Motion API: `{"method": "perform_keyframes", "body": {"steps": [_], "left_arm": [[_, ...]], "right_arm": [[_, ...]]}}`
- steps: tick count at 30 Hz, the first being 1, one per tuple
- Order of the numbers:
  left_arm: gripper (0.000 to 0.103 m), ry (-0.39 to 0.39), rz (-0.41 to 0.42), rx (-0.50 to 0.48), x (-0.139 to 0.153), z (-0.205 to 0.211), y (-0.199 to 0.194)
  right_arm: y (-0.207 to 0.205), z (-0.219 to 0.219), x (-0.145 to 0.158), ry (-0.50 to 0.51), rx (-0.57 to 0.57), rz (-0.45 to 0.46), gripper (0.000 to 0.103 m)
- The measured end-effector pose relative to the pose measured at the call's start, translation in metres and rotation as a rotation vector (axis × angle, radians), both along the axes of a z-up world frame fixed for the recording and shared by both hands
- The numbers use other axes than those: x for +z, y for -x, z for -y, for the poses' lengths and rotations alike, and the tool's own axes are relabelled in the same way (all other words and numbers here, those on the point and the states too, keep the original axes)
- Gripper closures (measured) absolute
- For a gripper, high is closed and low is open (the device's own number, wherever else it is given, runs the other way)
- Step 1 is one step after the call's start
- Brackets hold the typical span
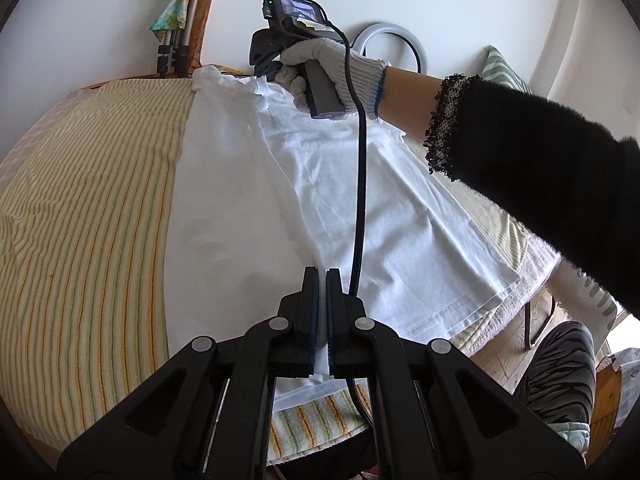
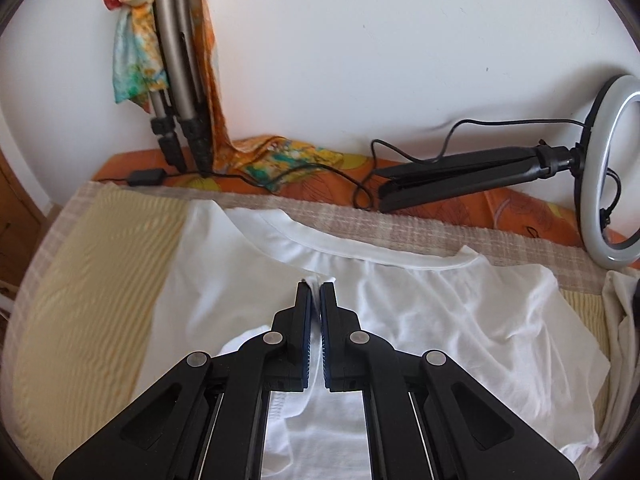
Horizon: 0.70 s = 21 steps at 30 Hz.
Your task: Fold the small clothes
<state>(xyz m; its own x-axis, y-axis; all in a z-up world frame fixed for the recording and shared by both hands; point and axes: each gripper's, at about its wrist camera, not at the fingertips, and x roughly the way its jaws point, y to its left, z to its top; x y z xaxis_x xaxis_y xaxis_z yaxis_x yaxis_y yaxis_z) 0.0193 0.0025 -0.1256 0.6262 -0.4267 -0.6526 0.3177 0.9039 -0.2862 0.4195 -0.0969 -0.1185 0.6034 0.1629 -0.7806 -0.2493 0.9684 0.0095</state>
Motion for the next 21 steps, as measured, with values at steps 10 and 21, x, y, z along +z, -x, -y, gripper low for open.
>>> {"method": "perform_keyframes", "body": {"steps": [10,21], "left_arm": [[0.079,-0.006,0.026,0.006,0.014,-0.014,0.029],[0.079,-0.040,0.064,0.062,0.032,-0.020,0.064]], "right_arm": [[0.018,0.024,0.022,-0.063,-0.003,0.007,0.066],[0.088,0.090,0.078,-0.186,0.034,0.059,0.066]]}}
